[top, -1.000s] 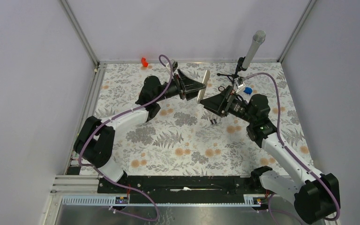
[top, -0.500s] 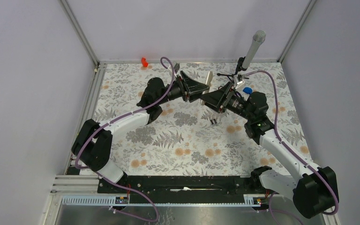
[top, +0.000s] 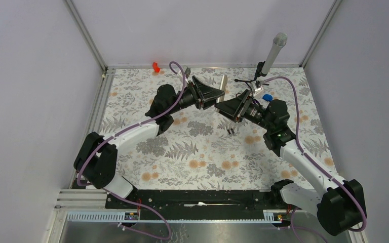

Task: Load the batteries into the remote control

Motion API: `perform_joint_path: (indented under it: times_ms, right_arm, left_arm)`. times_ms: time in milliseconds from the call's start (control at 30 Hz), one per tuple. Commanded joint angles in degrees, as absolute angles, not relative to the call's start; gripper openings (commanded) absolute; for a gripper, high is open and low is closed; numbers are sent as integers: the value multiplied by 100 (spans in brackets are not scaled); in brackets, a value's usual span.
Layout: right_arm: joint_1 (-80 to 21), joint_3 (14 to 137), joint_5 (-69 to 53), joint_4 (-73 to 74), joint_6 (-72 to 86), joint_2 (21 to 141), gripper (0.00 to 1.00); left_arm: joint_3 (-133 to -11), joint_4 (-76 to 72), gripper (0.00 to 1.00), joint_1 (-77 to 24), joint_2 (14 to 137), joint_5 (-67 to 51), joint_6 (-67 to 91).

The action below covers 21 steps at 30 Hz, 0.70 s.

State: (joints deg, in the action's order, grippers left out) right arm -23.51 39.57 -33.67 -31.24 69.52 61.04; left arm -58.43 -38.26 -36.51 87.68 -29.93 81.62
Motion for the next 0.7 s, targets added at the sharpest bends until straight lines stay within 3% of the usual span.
perform_joint_path:
  times_ms: [0,33,133,200,433,667]
  right_arm:
    - [-2410,4047,-3438,-3264,6596,6013,39]
    - [-2421,4121,-3426,-3044,6263,5981,38]
    - [-2445,4362,-3227,-2087,5229,5902,37]
    - [-2471,4532,-3111,-1509,4575,5927,36]
    - [-2815,4765,-2713,-712,3351,6221,35]
    - [-3322,4964,-1759,-223,2559,6526,33]
  left_arm:
    - [-5809,-3942,50,-3691,8406,-2863,7870]
    - [-5825,-3748,60,-3691,8384,-2868,7740]
    - [-6228,-2533,79,-3689,8325,-2839,6743]
    - [-6604,-1472,82,-3691,8332,-2669,5998]
    - [-7264,95,84,-3691,8635,-2190,5024]
    - [-7410,692,77,-3691,8768,-1612,4910]
